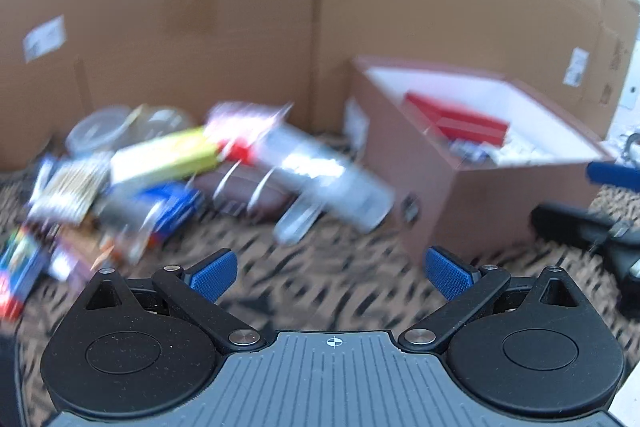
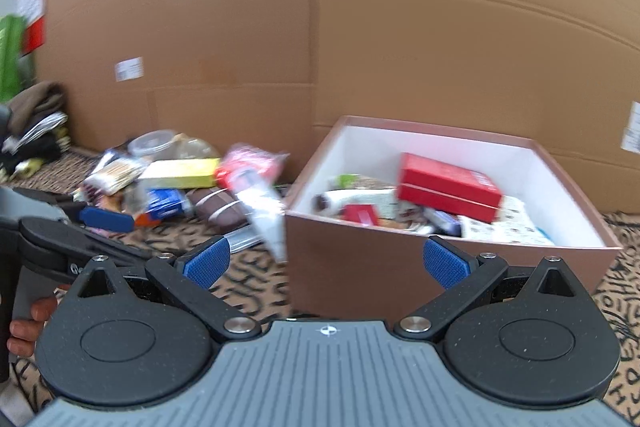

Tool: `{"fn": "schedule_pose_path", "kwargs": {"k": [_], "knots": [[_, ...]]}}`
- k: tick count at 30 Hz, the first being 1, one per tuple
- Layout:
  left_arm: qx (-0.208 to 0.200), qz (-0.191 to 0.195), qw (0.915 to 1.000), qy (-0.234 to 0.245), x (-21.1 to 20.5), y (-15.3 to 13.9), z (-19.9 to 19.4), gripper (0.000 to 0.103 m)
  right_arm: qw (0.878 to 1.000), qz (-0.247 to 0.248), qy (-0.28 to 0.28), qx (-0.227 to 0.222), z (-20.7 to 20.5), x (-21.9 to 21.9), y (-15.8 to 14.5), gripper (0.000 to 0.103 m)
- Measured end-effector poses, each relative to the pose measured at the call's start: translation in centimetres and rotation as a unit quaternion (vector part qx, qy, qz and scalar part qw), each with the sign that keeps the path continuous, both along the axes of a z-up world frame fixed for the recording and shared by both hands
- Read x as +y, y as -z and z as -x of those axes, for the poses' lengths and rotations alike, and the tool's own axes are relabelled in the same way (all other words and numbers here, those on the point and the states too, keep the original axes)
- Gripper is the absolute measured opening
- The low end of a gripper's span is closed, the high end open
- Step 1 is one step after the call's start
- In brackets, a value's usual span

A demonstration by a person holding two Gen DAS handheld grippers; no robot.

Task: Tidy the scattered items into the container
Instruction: 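Move both tools back toward the clear plastic case on the pile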

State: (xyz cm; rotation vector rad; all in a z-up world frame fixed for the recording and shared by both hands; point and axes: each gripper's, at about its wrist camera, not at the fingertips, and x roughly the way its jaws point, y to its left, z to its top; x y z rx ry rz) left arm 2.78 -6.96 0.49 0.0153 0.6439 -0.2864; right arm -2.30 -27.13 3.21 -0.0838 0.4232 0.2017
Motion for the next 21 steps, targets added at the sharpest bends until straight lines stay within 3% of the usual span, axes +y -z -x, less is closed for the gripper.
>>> {"fn": "schedule_pose_path", "kwargs": {"k": [12, 21], "knots": [[0.028, 0.020, 0.9971, -0.068, 8.3, 2.2, -0.3, 0.103, 0.985, 0.107, -0.129, -0.030, -1.4, 8.6, 2.7, 0.100], [0.041, 0.034, 0.9956, -0.077, 9.9, 3.0, -3.0, 0.103, 0.988, 0.126, -0.087, 0.009, -6.9, 11.2, 5.4, 0.098]]}}
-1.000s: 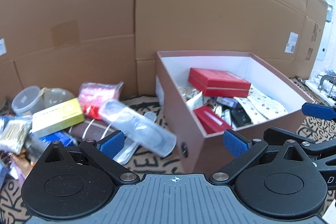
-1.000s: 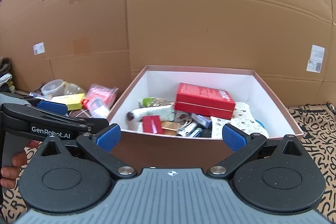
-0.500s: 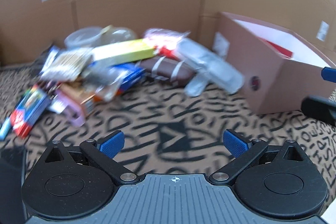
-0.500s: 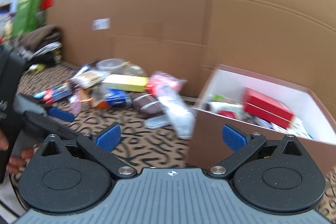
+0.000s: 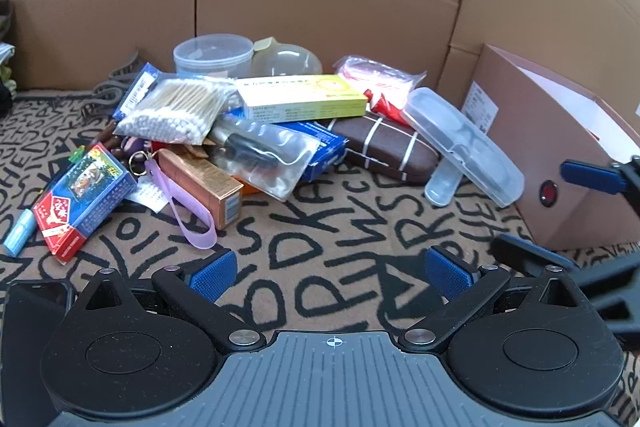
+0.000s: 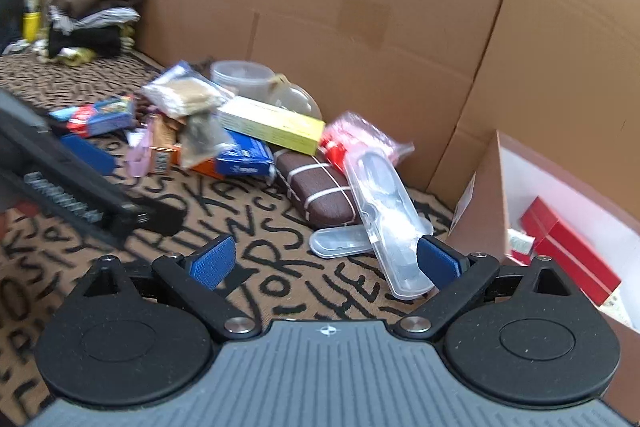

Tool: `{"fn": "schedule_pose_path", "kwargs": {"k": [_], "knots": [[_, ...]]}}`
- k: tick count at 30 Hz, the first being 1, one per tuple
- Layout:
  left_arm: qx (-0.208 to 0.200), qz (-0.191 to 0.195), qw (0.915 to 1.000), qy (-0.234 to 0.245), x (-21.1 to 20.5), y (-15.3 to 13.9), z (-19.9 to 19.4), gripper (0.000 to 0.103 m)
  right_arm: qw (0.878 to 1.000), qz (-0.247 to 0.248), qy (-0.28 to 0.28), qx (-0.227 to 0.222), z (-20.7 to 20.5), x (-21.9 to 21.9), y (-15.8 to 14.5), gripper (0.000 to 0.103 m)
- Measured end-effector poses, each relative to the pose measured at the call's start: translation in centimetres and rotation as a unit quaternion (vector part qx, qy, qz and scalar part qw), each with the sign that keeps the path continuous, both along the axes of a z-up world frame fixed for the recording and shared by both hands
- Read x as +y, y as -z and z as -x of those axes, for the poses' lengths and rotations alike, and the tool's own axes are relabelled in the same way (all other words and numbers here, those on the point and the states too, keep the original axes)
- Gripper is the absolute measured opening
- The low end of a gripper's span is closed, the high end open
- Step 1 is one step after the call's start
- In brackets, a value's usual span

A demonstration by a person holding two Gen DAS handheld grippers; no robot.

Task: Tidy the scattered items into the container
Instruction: 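Move both tools back toward the clear plastic case on the pile, then grasp the clear plastic case with the right tool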

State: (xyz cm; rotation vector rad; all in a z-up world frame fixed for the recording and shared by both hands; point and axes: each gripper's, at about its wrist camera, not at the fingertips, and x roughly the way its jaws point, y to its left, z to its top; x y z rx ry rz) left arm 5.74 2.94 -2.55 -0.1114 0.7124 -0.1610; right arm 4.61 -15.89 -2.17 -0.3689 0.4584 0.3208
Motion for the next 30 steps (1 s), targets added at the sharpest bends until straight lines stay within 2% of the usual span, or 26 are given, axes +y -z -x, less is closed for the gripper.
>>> {"fn": "schedule_pose_path", "kwargs": {"k": [3, 6, 8, 20, 24, 27, 30], "knots": [[0.001, 0.001, 1.0000, 0.004, 0.4, 0.1, -0.9, 0.103, 0.999, 0.016, 0.024, -0.016, -0.8, 1.5, 1.0, 0.102], [-0.002, -0.002, 1.0000, 0.001, 0.9, 0.1, -1.6, 0.103, 0.994, 0.094, 0.008, -0.050, -1.3, 3.9, 1.9, 0.099], [-0.003, -0.001, 1.0000, -0.001, 1.5, 0.2, -1.9, 0.103, 0.990, 0.122, -0.004, -0.064, -1.9, 4.8, 2.1, 0.099], [0.012, 0.024, 0.9996, 0.004, 3.7, 1.2, -3.4, 0.103, 0.987, 0.157, 0.016, 0.014, -9.9, 4.7, 2.4, 0.100], [0.011, 0.020, 0.9997, 0.013, 3.7, 1.2, -3.3, 0.103, 0.986, 0.147, 0.039, 0.075, -12.0, 3.8, 3.2, 0.100], [0.012, 0.020, 0.9996, 0.015, 3.6, 1.1, -3.0, 0.103, 0.988, 0.089, 0.050, 0.117, -11.6, 2.3, 2.7, 0.097], [0.013, 0.021, 0.9996, 0.016, 3.4, 1.1, -2.6, 0.103, 0.986, 0.053, 0.029, 0.153, -9.7, 1.5, 2.4, 0.088]]}}
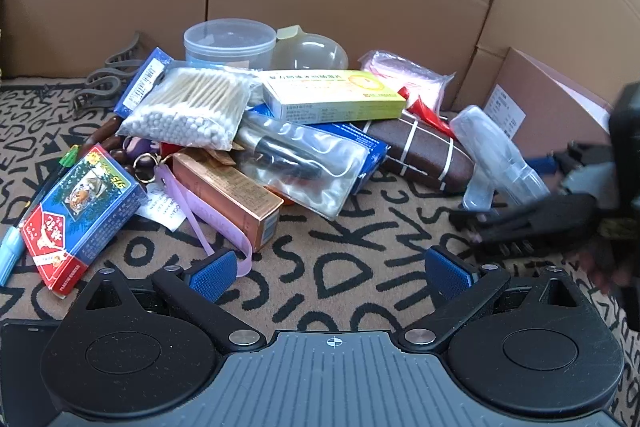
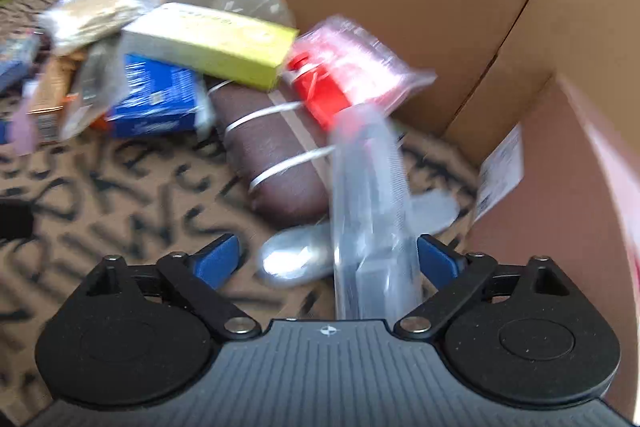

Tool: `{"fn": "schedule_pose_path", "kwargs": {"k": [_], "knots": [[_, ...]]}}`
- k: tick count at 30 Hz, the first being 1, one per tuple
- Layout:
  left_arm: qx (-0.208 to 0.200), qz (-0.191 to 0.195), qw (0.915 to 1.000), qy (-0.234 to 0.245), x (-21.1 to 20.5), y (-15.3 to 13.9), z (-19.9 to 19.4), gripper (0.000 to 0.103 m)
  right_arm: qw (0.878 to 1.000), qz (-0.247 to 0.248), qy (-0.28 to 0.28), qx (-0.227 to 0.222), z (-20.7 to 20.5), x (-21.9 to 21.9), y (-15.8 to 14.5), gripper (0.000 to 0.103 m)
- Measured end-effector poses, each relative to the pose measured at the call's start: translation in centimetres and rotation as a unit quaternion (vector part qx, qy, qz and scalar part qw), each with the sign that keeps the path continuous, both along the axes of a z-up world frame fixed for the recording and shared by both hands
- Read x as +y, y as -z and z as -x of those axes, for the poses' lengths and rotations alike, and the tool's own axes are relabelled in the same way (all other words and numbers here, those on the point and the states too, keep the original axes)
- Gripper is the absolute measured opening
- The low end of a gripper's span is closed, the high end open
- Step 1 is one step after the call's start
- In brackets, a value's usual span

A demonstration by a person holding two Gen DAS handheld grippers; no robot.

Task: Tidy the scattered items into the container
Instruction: 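Grasp the clear plastic case with the right tool, then clamp the clear case with the left tool beside the right tool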

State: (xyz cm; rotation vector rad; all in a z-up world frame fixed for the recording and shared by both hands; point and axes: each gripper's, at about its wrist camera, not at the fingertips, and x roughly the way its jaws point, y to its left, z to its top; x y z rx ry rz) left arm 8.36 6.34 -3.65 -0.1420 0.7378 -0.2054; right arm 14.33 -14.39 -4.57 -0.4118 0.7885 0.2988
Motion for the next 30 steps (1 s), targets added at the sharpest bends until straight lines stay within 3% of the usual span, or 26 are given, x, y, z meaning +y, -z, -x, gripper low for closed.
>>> {"fn": "schedule_pose_path", "kwargs": {"k": [4, 6, 10, 12, 15, 20, 24, 30], "knots": [[0.001, 0.003, 1.0000, 0.004, -0.4, -0.1, 0.8, 0.103, 0.997, -0.062, -0.026, 0.036, 3.5, -0.8, -0.1, 0.073], [0.001, 0.005, 1.0000, 0.007, -0.7, -0.2, 1.5, 0.103, 0.996, -0.073, -0.035, 0.033, 5.5, -0.9, -0.2, 0.067], [0.002, 0.006, 0.9998, 0.018, -1.7, -0.5, 2.9, 0.103, 0.995, -0.087, -0.052, 0.023, 9.0, -1.0, -0.5, 0.044], [0.003, 0.005, 0.9996, 0.028, -2.4, -0.8, 3.6, 0.103, 0.994, -0.087, -0.066, 0.017, 10.7, -1.0, -0.5, 0.039], [0.002, 0.008, 0.9987, 0.050, -3.6, -1.1, 4.5, 0.103, 0.992, -0.090, -0.088, 0.010, 12.3, -0.7, -0.2, 0.039], [0.015, 0.027, 0.9973, 0.067, -5.6, -0.9, 4.8, 0.103, 0.993, -0.092, -0.074, -0.011, 14.0, -1.4, -0.1, 0.039], [0.026, 0.062, 0.9948, 0.077, -6.9, -1.5, 4.8, 0.103, 0.994, -0.079, -0.069, -0.029, 15.4, -1.7, 0.0, 0.039], [0.043, 0.054, 0.9961, 0.056, -8.8, -1.5, 2.9, 0.103, 0.994, -0.080, -0.063, -0.039, 16.0, -2.3, -0.1, 0.040]]}}
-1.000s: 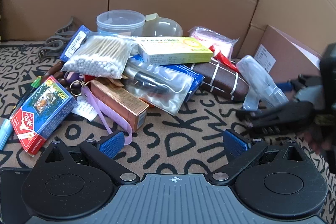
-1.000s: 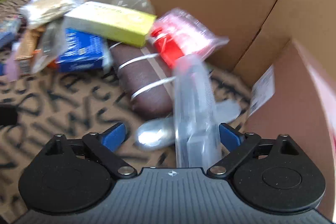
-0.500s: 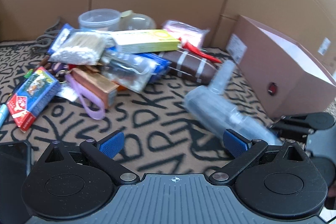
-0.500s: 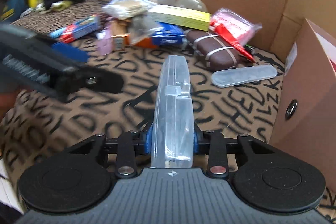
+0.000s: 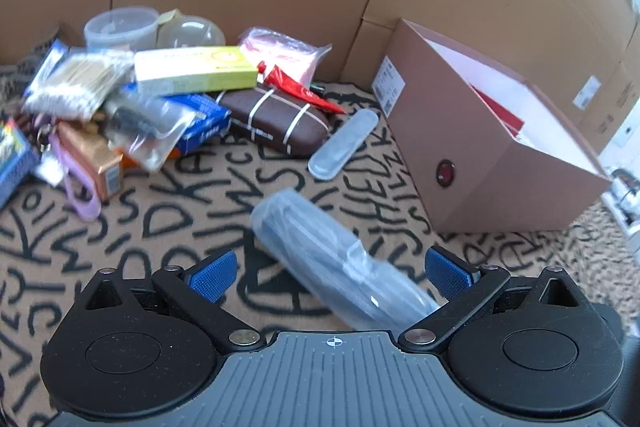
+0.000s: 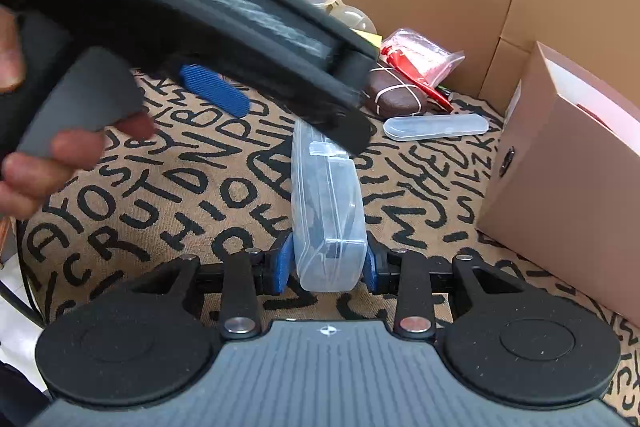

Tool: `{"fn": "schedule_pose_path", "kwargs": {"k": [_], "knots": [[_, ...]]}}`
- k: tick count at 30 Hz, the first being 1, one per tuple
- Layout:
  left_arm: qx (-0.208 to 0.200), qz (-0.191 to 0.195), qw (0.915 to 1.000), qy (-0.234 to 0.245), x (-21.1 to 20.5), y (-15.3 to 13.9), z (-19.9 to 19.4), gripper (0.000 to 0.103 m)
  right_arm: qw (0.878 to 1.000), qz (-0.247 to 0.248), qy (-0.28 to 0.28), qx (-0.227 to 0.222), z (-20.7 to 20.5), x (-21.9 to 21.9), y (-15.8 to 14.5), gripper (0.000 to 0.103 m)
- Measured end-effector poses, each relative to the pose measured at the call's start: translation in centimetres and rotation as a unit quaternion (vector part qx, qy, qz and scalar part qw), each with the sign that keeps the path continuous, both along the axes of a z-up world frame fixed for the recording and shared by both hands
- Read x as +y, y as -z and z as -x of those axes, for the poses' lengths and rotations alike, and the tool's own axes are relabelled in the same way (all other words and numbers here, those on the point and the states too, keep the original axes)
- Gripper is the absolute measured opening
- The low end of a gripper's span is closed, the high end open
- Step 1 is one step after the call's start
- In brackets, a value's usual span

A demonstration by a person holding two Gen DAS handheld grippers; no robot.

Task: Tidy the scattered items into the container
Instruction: 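Clamp the clear case with the left tool beside the right tool, then carry the clear case over the container with both tools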

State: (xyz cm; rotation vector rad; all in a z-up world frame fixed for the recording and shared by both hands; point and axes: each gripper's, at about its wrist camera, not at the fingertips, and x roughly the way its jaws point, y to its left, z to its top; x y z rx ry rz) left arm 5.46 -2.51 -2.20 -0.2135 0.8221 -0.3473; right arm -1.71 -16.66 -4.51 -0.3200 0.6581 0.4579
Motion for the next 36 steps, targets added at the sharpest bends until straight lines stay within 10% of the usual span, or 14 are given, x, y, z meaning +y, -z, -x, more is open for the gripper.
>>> {"fn": "schedule_pose_path", "kwargs": {"k": [9, 14, 36], "knots": [[0.044, -0.022, 0.9986, -0.019, -1.7, 2.1, -3.4, 0.103, 1.000, 0.000, 0.001, -0.008, 0.6, -0.9, 0.4, 0.041], [0.034, -0.039, 0.9985, -0.014, -1.8, 1.8, -2.4, 0.081, 1.000, 0.002, -0.001, -0.009, 1.0, -1.4, 0.6, 0.046], [0.025, -0.032, 0.9990, -0.017, -1.7, 1.3, -0.2, 0.081, 1.000, 0.007, -0.020, -0.023, 2.8, -1.6, 1.2, 0.041]]}}
